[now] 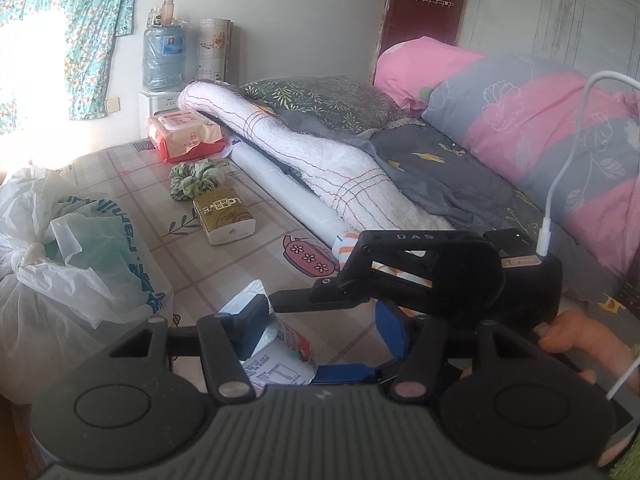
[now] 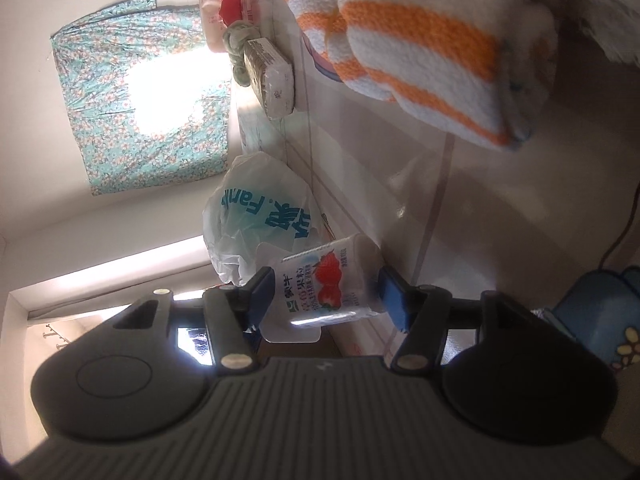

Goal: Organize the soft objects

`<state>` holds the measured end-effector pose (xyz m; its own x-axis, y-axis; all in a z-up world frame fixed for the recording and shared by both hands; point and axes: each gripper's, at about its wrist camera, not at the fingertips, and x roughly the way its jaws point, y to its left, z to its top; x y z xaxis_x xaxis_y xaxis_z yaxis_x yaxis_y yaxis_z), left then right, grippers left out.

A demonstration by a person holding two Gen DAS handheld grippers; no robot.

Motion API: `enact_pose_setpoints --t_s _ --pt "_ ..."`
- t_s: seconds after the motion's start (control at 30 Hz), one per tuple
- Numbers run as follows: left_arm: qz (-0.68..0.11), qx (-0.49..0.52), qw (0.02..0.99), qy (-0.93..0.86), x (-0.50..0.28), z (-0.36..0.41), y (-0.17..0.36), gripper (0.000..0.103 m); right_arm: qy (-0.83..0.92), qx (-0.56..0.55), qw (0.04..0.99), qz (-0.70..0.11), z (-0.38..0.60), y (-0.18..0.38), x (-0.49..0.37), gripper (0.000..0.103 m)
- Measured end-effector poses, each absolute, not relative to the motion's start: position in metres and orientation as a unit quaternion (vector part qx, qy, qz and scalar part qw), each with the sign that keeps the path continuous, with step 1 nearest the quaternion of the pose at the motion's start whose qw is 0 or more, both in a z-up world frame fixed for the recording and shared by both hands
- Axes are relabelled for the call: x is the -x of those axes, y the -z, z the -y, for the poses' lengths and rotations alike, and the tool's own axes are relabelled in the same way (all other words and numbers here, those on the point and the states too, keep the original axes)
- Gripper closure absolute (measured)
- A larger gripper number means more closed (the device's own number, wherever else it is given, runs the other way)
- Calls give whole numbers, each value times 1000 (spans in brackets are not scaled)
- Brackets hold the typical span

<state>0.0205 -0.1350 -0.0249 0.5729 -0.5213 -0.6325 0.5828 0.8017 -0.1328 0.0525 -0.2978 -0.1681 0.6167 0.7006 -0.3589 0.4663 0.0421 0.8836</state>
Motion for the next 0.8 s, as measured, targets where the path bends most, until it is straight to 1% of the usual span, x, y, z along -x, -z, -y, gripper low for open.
enact_pose_setpoints --t_s 0.17,0.47,0.57,0.8 --pt "-338 -53 886 314 -15 137 25 43 -95 -712 559 -413 297 176 -39 41" --pt "-347 -54 877 327 -5 142 26 43 -101 -738 542 -388 295 179 -16 31" --pt "-364 -48 870 329 -4 143 30 43 -97 -743 537 -387 295 183 -10 31" --pt "-368 -53 865 336 5 142 32 43 -98 -746 533 -387 294 186 4 31"
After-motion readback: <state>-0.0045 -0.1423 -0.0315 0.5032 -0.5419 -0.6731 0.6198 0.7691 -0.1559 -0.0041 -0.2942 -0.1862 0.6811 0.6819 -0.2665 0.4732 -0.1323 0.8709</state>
